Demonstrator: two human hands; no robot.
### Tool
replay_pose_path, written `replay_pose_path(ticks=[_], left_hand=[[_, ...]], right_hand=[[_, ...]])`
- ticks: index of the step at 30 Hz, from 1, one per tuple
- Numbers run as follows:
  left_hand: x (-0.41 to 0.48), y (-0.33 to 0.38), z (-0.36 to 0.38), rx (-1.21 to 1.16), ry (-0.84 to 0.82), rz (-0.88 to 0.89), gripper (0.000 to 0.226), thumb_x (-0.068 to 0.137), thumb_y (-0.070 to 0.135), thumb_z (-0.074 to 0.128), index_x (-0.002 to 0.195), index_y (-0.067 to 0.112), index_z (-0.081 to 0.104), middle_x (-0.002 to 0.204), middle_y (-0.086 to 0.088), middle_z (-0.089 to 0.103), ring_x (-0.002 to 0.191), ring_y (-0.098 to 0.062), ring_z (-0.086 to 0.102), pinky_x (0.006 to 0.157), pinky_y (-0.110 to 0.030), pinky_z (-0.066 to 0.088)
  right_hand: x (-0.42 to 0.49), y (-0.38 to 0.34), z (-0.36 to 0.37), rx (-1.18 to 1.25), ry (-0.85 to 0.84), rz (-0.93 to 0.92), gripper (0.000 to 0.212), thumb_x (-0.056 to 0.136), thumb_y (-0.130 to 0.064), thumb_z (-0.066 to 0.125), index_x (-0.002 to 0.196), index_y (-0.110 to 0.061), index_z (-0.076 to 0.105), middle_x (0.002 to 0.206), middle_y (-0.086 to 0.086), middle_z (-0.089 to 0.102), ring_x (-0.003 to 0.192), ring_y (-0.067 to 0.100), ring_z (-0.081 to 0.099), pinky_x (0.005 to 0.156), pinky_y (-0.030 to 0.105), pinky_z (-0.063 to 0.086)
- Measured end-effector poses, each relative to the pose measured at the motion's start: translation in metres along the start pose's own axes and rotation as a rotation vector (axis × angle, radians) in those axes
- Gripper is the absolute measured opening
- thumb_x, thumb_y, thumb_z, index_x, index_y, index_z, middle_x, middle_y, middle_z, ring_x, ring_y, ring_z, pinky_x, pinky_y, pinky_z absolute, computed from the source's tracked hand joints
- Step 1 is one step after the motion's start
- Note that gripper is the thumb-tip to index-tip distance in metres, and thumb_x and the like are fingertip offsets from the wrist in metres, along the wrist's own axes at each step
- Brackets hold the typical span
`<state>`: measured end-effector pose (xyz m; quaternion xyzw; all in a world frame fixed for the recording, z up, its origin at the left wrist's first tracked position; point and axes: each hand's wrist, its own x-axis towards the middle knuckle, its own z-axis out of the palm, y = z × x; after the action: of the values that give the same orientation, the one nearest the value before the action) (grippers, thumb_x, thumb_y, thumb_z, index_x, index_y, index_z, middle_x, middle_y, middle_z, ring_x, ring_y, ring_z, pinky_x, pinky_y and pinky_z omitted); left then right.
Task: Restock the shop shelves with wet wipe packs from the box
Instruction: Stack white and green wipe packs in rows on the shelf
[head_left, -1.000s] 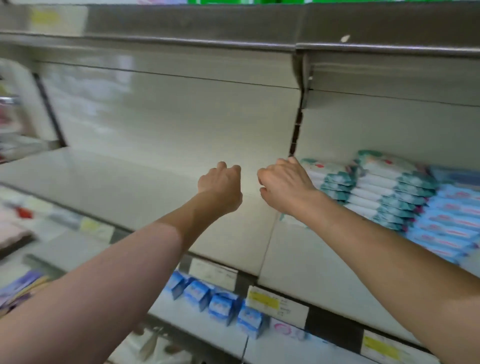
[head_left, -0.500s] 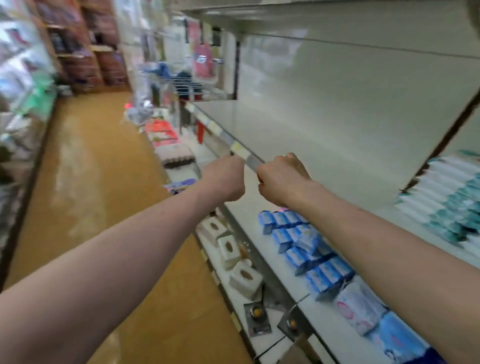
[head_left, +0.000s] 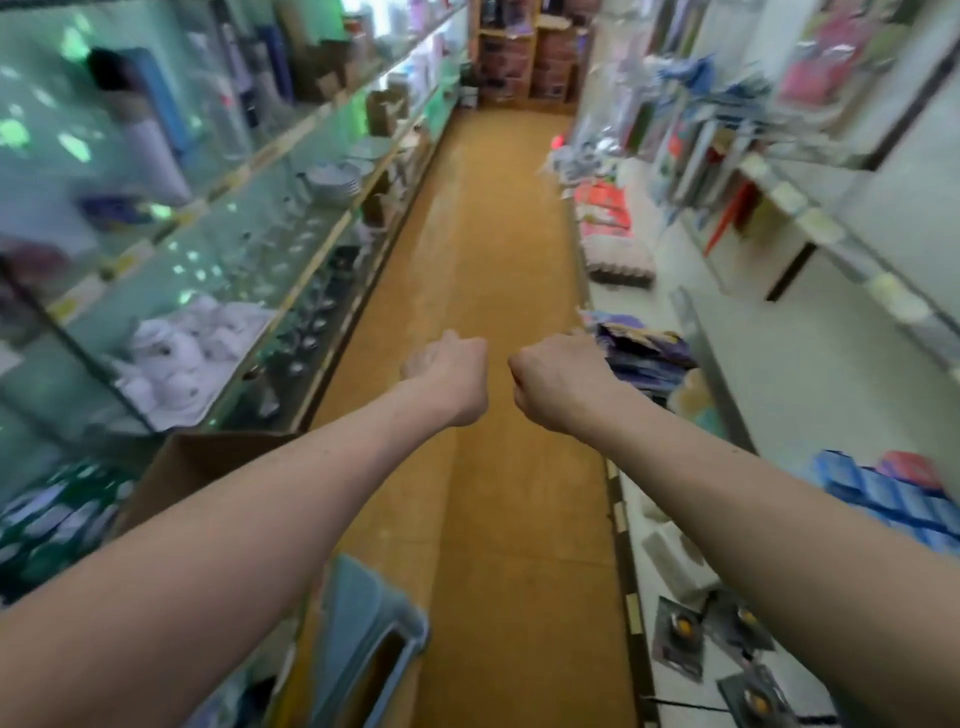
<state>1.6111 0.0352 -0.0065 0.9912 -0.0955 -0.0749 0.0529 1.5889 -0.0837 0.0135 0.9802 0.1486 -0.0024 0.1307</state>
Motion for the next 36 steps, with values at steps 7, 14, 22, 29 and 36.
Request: replay_pose_path(ticks=[7,14,22,29,36], left_hand=[[-0.033,-0.151,0.035,-0.028,-0.123,-0.193,0.045,0.091,0.013,0.050,0.135,0.023,0.046,0.133,-0.008,0.045,0.114,-0.031,0.053,0.073,-0.037,0.040],[-0.071,-0.267,0.090,-0.160,-0.279,-0.331,0.038,0.089,0.031,0.056,0.126,0.025,0.053,0.130,-0.010,0.051,0.115,-0.034,0.054,0.090,-0.043,0.049],[-0.118,-0.337,0.169,-0.266,-0.386,-0.598,0.050,0.085,0.024,0.059,0.135,0.019,0.050,0.134,-0.012,0.051,0.118,-0.032,0.053,0.093,-0.040,0.049],[-0.150,-0.354,0.243,-0.470,-0.428,-0.822,0.038,0.087,0.031,0.055,0.125,0.024,0.055,0.126,-0.006,0.056,0.109,-0.031,0.057,0.087,-0.039,0.051],[-0.165,-0.349,0.298,-0.569,-0.487,-0.940,0.029,0.088,0.028,0.053,0.117,0.022,0.057,0.117,-0.007,0.058,0.103,-0.029,0.058,0.085,-0.045,0.053]], right_hand=[[0.058,-0.149,0.012,0.063,-0.059,-0.225,0.018,0.096,-0.017,0.044,0.078,-0.018,0.046,0.094,0.005,0.066,0.076,0.025,0.046,0.084,0.036,0.036],[0.082,-0.260,0.040,0.110,-0.159,-0.441,0.012,0.097,-0.023,0.043,0.092,-0.022,0.054,0.109,0.005,0.067,0.104,0.024,0.061,0.086,0.035,0.035],[0.093,-0.335,0.103,0.046,-0.319,-0.635,0.035,0.097,-0.011,0.042,0.063,-0.017,0.034,0.063,0.000,0.039,0.071,0.024,0.048,0.080,0.035,0.036],[0.098,-0.377,0.165,0.046,-0.508,-0.737,0.016,0.096,-0.012,0.043,0.080,-0.014,0.042,0.080,0.004,0.052,0.097,0.029,0.057,0.096,0.041,0.036],[0.106,-0.404,0.209,0.105,-0.564,-0.735,0.027,0.097,-0.023,0.047,0.122,-0.012,0.051,0.123,0.010,0.057,0.117,0.030,0.051,0.094,0.038,0.039]])
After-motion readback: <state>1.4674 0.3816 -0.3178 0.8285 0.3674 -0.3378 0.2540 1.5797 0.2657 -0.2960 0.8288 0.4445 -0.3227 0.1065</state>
